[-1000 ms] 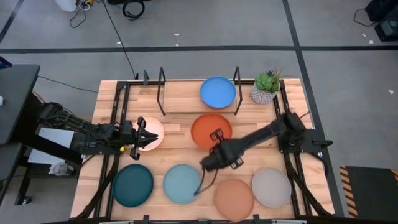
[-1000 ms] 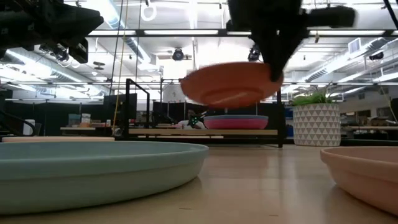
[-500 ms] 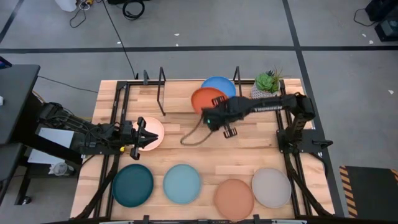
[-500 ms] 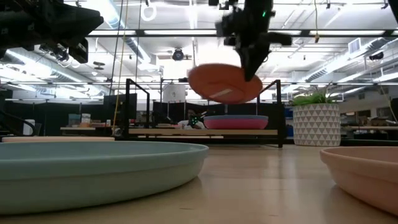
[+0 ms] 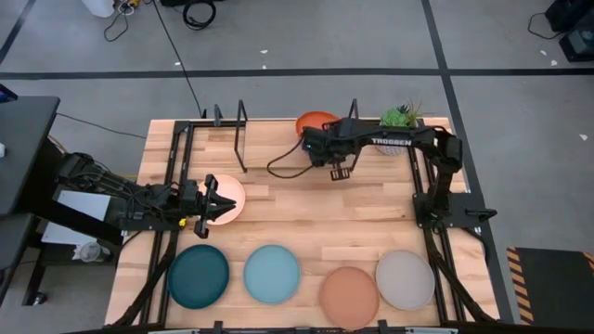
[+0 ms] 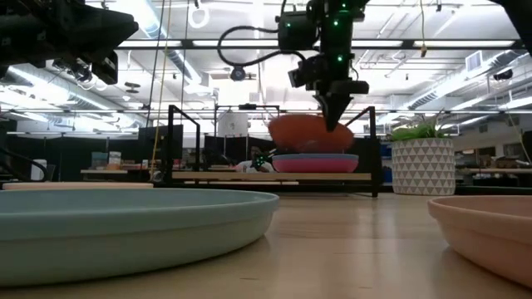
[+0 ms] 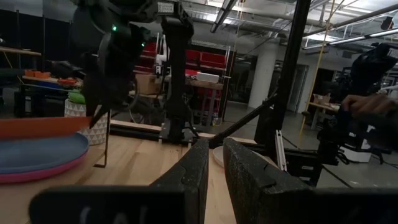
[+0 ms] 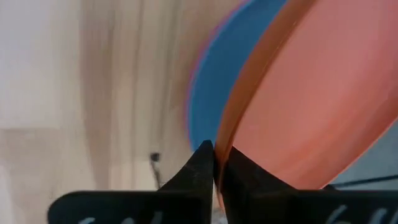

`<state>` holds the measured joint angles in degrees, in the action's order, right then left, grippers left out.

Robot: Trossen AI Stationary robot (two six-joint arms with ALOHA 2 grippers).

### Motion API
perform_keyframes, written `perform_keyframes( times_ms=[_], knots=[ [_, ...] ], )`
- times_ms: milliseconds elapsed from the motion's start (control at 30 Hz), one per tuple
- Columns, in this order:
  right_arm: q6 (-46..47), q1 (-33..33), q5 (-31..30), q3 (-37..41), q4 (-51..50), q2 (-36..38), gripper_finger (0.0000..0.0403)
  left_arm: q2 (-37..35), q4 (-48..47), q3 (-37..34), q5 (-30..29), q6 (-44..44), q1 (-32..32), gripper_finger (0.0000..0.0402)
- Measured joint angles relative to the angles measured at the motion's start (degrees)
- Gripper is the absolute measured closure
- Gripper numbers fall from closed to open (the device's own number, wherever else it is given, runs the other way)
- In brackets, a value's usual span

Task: Place and stack plates onto a shelf
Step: Stack the dark orange plate on top of the blue plate on the shelf, then put the brown plate on the shelf

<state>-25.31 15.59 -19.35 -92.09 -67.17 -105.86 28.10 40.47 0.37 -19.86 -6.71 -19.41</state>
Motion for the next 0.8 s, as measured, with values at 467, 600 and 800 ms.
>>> perform_keyframes(
  times_ms=[467,600,800],
  knots=[
    [1.1,1.3,0.9,6.3,6.8,0.0,0.0296,0.0,0.0,0.0,0.0,-0.2,0.0,0.0347],
    [1.5,-0.4,0.8,3.6,5.5,0.2,0.0292,0.0,0.0,0.0,0.0,-0.1,0.0,0.0347],
    [5.1,-3.5,-2.3,1.4,5.1,0.3,0.0293,0.0,0.0,0.0,0.0,0.3,0.0,0.0347]
  ],
)
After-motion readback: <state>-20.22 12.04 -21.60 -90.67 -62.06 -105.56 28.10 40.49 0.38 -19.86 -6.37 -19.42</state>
